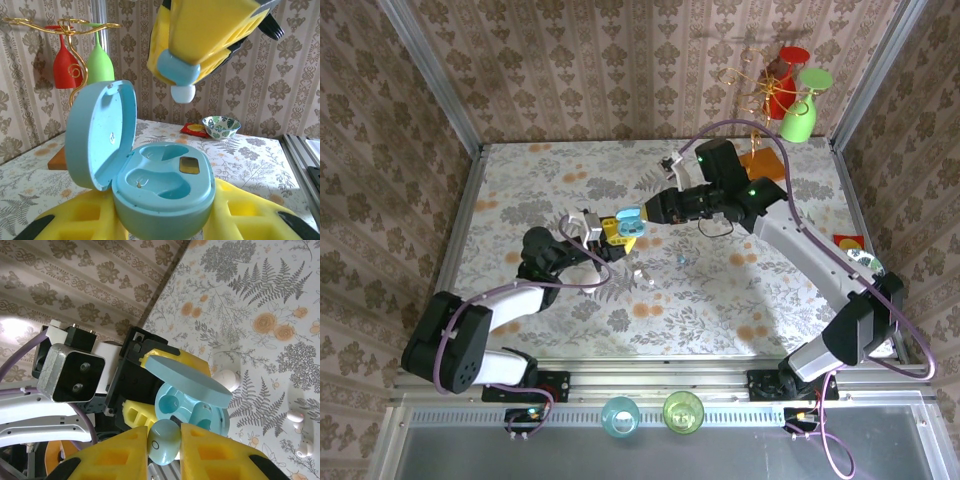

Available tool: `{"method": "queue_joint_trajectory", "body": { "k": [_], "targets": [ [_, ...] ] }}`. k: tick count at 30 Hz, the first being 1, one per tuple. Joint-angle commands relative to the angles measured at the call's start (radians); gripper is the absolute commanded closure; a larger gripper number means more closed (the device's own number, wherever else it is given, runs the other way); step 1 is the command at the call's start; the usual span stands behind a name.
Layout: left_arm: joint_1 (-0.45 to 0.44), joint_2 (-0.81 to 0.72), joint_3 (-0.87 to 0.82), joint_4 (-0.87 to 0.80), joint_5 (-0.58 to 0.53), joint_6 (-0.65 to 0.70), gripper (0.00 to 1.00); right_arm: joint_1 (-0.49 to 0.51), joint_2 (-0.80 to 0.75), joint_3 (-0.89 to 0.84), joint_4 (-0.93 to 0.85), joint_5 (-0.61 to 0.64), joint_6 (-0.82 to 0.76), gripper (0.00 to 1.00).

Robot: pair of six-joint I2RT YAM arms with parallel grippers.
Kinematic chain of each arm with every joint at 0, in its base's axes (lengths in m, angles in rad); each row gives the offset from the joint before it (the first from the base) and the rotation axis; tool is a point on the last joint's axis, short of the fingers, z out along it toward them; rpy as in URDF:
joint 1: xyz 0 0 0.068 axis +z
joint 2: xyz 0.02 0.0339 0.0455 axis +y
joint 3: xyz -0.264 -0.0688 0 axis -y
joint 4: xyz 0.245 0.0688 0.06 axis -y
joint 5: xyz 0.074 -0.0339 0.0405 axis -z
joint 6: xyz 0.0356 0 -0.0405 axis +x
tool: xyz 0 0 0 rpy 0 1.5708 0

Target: Insert wireless bluetooth earbuds into charging case

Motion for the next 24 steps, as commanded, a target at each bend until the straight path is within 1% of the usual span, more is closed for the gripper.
{"method": "queue_joint_trajectory", "body": {
  "k": [1, 8, 17, 24],
  "targets": [
    [-0.004, 0.009, 0.034, 0.063, 0.019, -0.007, 0.7, 0.012, 0.025, 0.025, -0.021, -0.027, -0.012, 0.78],
    [-0.005, 0.025, 0.034, 0.113, 0.022, -0.04, 0.71, 0.013, 0.041, 0.012, -0.025, -0.011, -0.02, 0.78],
    [-0.004, 0.017, 0.035, 0.115, 0.016, -0.043, 0.72, 0.014, 0.058, 0.014, -0.039, -0.001, -0.031, 0.78],
    [-0.004, 0.017, 0.038, 0.115, 0.013, -0.041, 0.72, 0.013, 0.065, 0.018, -0.064, -0.001, -0.039, 0.77]
  ]
}}
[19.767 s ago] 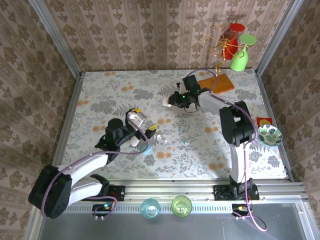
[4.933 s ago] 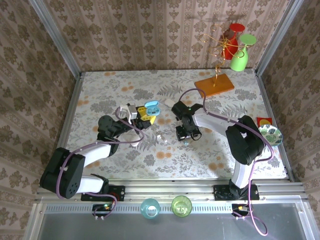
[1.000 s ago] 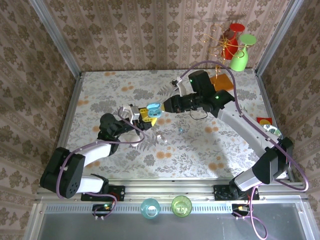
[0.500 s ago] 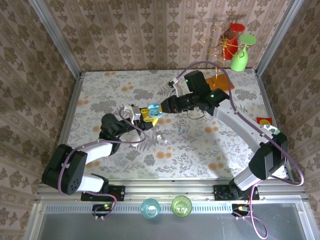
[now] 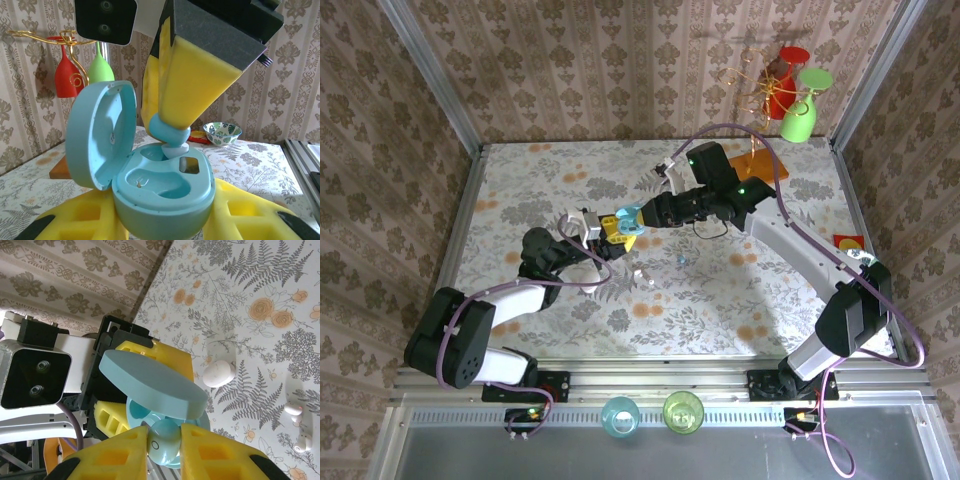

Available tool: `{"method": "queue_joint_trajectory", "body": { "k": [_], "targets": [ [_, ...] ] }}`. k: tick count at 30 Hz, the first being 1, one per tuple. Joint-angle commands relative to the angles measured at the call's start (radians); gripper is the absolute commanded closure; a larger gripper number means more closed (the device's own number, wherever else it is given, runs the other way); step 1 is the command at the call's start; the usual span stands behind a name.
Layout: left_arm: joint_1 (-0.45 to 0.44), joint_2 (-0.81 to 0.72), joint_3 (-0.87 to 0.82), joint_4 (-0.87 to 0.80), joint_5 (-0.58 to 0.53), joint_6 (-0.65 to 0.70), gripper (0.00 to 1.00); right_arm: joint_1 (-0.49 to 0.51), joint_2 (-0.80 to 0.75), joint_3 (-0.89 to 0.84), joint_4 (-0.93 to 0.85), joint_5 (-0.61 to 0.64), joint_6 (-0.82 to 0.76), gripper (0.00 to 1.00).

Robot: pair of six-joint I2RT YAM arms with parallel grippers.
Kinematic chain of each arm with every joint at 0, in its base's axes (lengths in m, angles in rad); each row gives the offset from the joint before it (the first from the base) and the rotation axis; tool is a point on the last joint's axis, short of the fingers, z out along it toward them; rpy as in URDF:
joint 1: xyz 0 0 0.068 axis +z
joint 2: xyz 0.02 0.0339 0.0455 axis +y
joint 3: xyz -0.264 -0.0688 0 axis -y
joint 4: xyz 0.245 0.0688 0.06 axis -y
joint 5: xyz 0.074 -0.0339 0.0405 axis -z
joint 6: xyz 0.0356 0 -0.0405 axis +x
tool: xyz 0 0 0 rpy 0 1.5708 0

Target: Insert wireless bluetooth earbuds into charging case

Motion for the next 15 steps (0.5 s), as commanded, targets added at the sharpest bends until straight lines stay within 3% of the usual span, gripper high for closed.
{"method": "queue_joint_trajectory", "body": {
  "k": [1, 15],
  "targets": [
    [-0.004, -0.003, 0.036, 0.044, 0.015, -0.018, 0.71, 0.005, 0.017, 0.019, -0.05, 0.003, -0.022, 0.75],
    [-0.005, -0.003, 0.034, 0.044, 0.02, -0.015, 0.71, 0.001, -0.018, 0.044, -0.058, 0.038, -0.038, 0.61]
  ]
}}
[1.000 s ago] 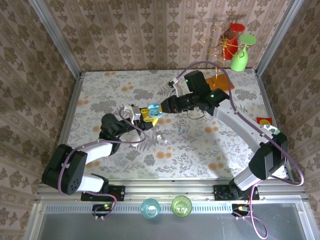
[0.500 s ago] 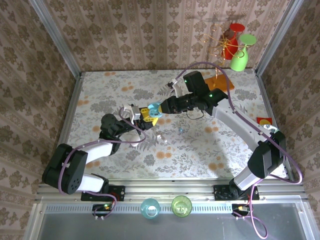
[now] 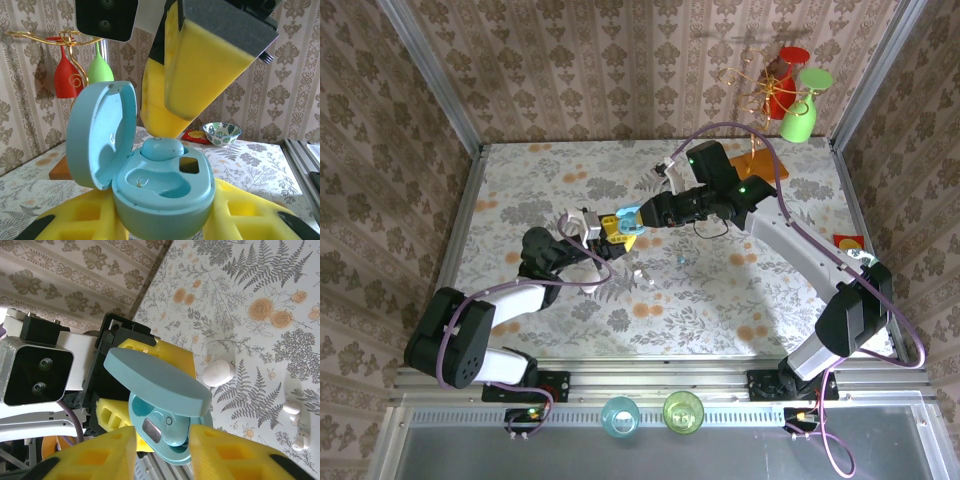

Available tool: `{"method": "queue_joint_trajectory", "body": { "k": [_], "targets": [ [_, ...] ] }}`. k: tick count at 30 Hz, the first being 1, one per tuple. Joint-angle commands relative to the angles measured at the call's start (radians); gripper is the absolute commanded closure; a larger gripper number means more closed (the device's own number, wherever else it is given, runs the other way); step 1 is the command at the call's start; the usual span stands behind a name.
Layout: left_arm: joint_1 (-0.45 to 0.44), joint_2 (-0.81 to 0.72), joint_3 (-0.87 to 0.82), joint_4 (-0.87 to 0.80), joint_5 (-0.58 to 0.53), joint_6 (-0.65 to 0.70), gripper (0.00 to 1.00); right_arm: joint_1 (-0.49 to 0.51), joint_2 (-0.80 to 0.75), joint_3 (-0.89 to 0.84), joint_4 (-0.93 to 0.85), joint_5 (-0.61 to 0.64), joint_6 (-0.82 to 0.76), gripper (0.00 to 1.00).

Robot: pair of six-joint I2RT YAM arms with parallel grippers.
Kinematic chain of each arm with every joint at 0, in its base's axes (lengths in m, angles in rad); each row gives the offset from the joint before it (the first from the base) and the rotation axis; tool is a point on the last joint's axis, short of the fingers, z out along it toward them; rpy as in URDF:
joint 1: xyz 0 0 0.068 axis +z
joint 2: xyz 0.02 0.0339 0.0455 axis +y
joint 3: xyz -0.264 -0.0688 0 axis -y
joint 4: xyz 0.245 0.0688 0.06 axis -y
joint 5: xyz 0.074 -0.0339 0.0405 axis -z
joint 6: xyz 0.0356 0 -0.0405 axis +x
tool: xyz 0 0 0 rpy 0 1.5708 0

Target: Insert wireless bluetooth earbuds into charging case

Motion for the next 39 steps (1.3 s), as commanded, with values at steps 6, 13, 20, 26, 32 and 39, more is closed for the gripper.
{"method": "queue_joint_trajectory", "body": {
  "k": [6, 13, 20, 26, 32, 39],
  "targets": [
    [-0.001, -0.005, 0.027, 0.047, 0.014, -0.011, 0.72, -0.023, -0.074, -0.031, 0.016, 0.047, -0.006, 0.5],
    [0.027, -0.042, 0.005, 0.034, 0.011, -0.004, 0.72, -0.136, -0.22, -0.285, 0.186, 0.135, 0.057, 0.43],
    [0.03, -0.066, 0.004, 0.0, 0.012, 0.014, 0.71, -0.161, -0.062, -0.3, 0.044, 0.343, 0.029, 0.44],
    [0.027, -0.071, -0.001, -0.001, 0.011, 0.008, 0.71, -0.14, 0.138, -0.248, 0.003, 0.396, -0.002, 0.45],
    [0.025, -0.072, 0.0, -0.007, 0.01, 0.008, 0.71, -0.121, 0.278, -0.182, -0.026, 0.413, -0.03, 0.48],
    [0.017, -0.053, 0.004, 0.001, 0.009, 0.008, 0.71, -0.111, 0.365, -0.134, -0.001, 0.394, -0.062, 0.48]
  ]
}}
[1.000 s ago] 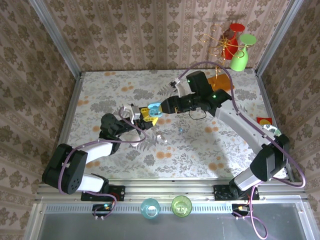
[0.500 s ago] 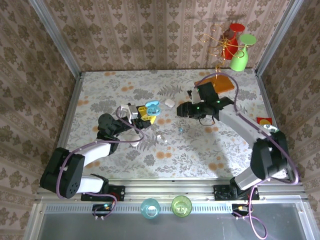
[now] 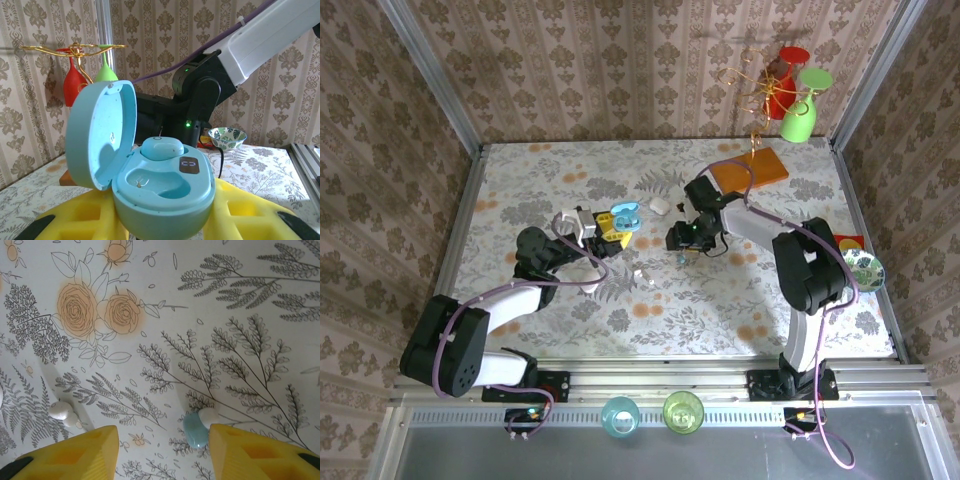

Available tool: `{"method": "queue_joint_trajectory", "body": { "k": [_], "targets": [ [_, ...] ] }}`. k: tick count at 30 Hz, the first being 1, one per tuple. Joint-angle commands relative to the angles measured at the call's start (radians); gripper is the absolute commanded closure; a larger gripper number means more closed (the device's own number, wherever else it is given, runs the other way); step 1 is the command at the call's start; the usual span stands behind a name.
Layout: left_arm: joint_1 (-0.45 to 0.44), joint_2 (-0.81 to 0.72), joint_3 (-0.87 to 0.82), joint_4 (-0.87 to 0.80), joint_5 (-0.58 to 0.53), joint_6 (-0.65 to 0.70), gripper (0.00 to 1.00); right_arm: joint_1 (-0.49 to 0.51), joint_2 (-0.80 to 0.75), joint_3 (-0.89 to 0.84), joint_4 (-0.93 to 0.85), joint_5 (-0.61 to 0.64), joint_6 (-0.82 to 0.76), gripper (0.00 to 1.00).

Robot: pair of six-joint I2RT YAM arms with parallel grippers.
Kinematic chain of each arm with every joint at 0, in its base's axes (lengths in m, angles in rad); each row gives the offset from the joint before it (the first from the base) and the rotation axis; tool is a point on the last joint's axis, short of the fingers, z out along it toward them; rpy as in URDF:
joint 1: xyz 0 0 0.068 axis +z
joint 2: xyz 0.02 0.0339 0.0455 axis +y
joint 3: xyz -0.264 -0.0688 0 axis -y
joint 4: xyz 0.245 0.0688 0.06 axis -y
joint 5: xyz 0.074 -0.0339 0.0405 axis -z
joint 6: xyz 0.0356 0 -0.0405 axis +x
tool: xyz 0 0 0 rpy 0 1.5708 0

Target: Insert wireless bluetooth earbuds into charging case

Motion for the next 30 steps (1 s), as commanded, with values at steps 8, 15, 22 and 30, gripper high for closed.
{"method": "queue_joint_trajectory", "body": {
  "k": [8, 15, 22, 30],
  "targets": [
    [-0.013, -0.02, 0.003, 0.013, 0.01, 0.009, 0.72, 0.006, 0.092, 0.028, 0.056, -0.029, -0.048, 0.48],
    [-0.019, -0.032, 0.001, -0.008, 0.007, 0.031, 0.71, 0.006, 0.032, -0.064, 0.08, -0.048, -0.044, 0.49],
    [-0.02, -0.037, 0.005, -0.009, 0.01, 0.03, 0.71, 0.007, -0.027, -0.157, 0.097, -0.096, -0.033, 0.51],
    [-0.021, -0.045, 0.007, -0.02, 0.009, 0.031, 0.71, 0.012, -0.097, -0.241, 0.117, -0.113, 0.003, 0.52]
  ]
}}
